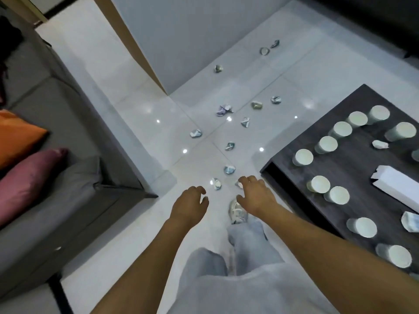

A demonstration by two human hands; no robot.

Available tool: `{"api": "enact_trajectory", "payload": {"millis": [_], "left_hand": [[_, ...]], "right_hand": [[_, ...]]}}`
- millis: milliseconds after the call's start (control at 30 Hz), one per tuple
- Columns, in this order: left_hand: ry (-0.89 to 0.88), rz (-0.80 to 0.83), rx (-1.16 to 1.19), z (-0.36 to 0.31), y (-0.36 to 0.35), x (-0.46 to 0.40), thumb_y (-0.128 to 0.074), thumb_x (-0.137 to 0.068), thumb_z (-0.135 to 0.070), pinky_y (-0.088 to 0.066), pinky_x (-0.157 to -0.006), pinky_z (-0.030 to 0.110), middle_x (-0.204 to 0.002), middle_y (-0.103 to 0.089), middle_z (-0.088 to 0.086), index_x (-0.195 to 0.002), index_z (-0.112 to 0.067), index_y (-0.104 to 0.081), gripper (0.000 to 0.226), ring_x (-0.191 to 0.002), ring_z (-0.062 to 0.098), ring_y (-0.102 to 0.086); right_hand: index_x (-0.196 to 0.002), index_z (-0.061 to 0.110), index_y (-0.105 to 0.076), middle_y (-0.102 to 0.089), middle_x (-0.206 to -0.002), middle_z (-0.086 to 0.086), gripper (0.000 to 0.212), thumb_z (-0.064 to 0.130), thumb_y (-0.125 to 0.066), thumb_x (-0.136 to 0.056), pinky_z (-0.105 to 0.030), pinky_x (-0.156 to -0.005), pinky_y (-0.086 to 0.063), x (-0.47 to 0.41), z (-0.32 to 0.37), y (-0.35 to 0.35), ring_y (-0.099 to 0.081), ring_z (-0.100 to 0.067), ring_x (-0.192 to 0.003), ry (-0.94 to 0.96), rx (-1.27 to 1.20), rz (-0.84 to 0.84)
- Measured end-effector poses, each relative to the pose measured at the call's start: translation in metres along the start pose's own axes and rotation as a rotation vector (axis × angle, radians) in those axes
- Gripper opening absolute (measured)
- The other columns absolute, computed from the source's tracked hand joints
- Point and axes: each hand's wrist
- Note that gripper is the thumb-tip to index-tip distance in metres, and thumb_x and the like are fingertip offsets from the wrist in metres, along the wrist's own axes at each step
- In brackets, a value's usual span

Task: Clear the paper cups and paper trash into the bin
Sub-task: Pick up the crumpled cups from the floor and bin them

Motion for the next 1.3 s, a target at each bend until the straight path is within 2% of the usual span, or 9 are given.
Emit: {"api": "enact_trajectory", "payload": {"millis": [300, 433, 600, 767, 1000, 1167, 1300], "left_hand": [[0.03, 0.142, -0.054, 0.002, 0.004, -0.112, -0.043, -0.097, -0.028, -0.046, -0.092, 0.033, -0.124, -0.056, 0.004, -0.125, -0.016, -0.054, 0.033, -0.11, 0.021, -0.055], [0.001, 0.21, -0.082, 0.013, -0.005, -0.149, -0.044, -0.096, -0.027, -0.047, -0.092, 0.033, -0.119, -0.06, 0.005, -0.121, -0.015, -0.057, 0.03, -0.105, 0.023, -0.058], [-0.056, 0.29, -0.114, 0.046, -0.012, -0.199, -0.044, -0.096, -0.027, -0.046, -0.091, 0.034, -0.12, -0.057, 0.004, -0.121, -0.016, -0.056, 0.03, -0.107, 0.021, -0.056], [-0.124, 0.37, -0.204, 0.105, -0.025, -0.249, -0.045, -0.096, -0.026, -0.045, -0.089, 0.032, -0.12, -0.057, 0.004, -0.121, -0.017, -0.056, 0.029, -0.109, 0.02, -0.054], [-0.243, 0.358, -0.27, 0.185, -0.059, -0.335, -0.045, -0.097, -0.028, -0.039, -0.092, 0.025, -0.127, -0.055, 0.001, -0.125, -0.018, -0.054, 0.031, -0.115, 0.018, -0.051], [-0.26, 0.333, -0.245, 0.225, -0.125, -0.399, -0.048, -0.096, -0.024, -0.041, -0.091, 0.031, -0.123, -0.057, 0.006, -0.121, -0.014, -0.056, 0.029, -0.112, 0.021, -0.053], [-0.267, 0.309, -0.227, 0.254, -0.193, -0.446, -0.048, -0.095, -0.025, -0.039, -0.086, 0.027, -0.121, -0.056, 0.005, -0.122, -0.015, -0.056, 0.03, -0.109, 0.019, -0.053]], "right_hand": [[-0.137, 0.016, -0.038, -0.042, -0.134, -0.01, 0.049, 0.028, -0.05, -0.091, -0.037, -0.089, -0.041, -0.094, -0.019, 0.015, -0.043, -0.032, -0.118, -0.126, -0.084, 0.062], [-0.135, 0.015, -0.04, -0.044, -0.133, -0.01, 0.048, 0.028, -0.052, -0.09, -0.038, -0.088, -0.041, -0.117, -0.018, 0.002, -0.044, -0.031, -0.114, -0.199, -0.149, 0.046], [-0.141, 0.018, -0.036, -0.04, -0.139, -0.008, 0.052, 0.03, -0.051, -0.092, -0.039, -0.096, -0.042, -0.151, -0.005, -0.03, -0.043, -0.029, -0.119, -0.314, -0.25, 0.061], [-0.139, 0.019, -0.037, -0.042, -0.139, -0.007, 0.051, 0.032, -0.051, -0.092, -0.039, -0.096, -0.044, -0.193, 0.015, -0.087, -0.044, -0.028, -0.119, -0.375, -0.274, 0.029], [-0.141, 0.018, -0.035, -0.038, -0.142, -0.008, 0.053, 0.032, -0.052, -0.093, -0.04, -0.096, -0.043, -0.281, 0.028, -0.188, -0.041, -0.03, -0.123, -0.432, -0.337, 0.016], [-0.143, 0.018, -0.03, -0.036, -0.143, -0.01, 0.058, 0.031, -0.054, -0.092, -0.04, -0.092, -0.043, -0.343, 0.016, -0.273, -0.041, -0.032, -0.121, -0.408, -0.347, 0.005], [-0.143, 0.019, -0.029, -0.035, -0.143, -0.009, 0.059, 0.028, -0.055, -0.091, -0.039, -0.089, -0.043, -0.395, -0.009, -0.336, -0.04, -0.032, -0.121, -0.364, -0.301, -0.006]]}}
Point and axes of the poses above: each hand's wrist, its own x-axis away from the middle knuckle, its own y-axis out of the back of the hand, z = x × y
